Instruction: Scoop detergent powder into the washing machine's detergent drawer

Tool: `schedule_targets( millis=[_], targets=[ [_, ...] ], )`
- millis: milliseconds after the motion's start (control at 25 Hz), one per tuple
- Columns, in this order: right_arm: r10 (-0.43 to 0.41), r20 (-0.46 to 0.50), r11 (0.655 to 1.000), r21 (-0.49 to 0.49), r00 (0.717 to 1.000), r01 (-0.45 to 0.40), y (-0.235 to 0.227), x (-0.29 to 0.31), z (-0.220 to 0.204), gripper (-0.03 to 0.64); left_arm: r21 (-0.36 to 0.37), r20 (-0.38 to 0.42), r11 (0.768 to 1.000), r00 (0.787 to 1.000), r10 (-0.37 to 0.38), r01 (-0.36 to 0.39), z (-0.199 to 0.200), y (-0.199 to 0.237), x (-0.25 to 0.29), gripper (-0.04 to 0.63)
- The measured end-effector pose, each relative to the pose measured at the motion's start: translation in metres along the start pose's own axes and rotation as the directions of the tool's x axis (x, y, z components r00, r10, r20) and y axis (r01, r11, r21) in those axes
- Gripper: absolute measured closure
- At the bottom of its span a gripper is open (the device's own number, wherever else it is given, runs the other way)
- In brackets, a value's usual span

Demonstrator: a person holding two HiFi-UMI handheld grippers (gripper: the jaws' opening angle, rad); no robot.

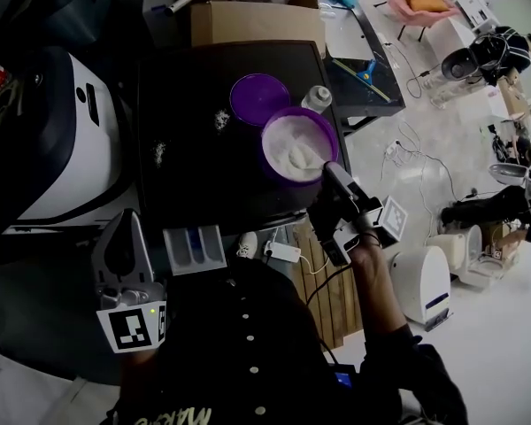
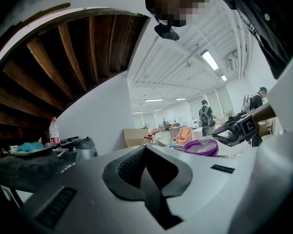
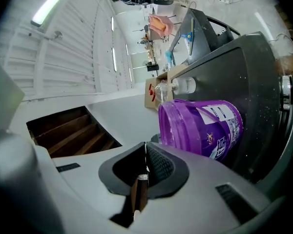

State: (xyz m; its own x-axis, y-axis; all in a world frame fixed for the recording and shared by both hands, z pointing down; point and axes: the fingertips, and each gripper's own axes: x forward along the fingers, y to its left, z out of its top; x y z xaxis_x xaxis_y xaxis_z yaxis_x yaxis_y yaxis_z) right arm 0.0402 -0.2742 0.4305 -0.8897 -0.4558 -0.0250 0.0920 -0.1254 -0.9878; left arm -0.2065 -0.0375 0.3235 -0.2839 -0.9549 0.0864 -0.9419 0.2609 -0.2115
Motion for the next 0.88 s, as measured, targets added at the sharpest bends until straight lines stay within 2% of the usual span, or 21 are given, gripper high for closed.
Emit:
schedule_targets(
  millis=[200,360,640,880],
  targets=[
    [-0.012,-0.12,0.997,-0.077,0.993,0.003,0.013,0.004,-0.048,0.586,-0.005,-0.004,1.0,1.0,0.015,-0.015,-0.006,0.007,-0.01,0.581],
    [-0.02,-0.227,0.998,-0.062,0.974,0.006,0.013,0.009,-0.099,0.586,-0.018,-0.017,0.999,0.999,0.039,-0.039,-0.013,0.015,-0.02,0.581],
    [-0.1,-0.399,0.995,-0.047,0.912,0.088,-0.029,0.011,-0.177,0.586,-0.045,-0.035,0.996,0.996,0.082,-0.083,-0.026,0.029,-0.042,0.581],
    [-0.188,-0.468,0.982,-0.103,0.864,0.157,-0.081,0.005,-0.205,0.584,-0.091,-0.112,0.989,0.988,0.108,-0.118,-0.045,0.034,-0.061,0.581]
  ],
)
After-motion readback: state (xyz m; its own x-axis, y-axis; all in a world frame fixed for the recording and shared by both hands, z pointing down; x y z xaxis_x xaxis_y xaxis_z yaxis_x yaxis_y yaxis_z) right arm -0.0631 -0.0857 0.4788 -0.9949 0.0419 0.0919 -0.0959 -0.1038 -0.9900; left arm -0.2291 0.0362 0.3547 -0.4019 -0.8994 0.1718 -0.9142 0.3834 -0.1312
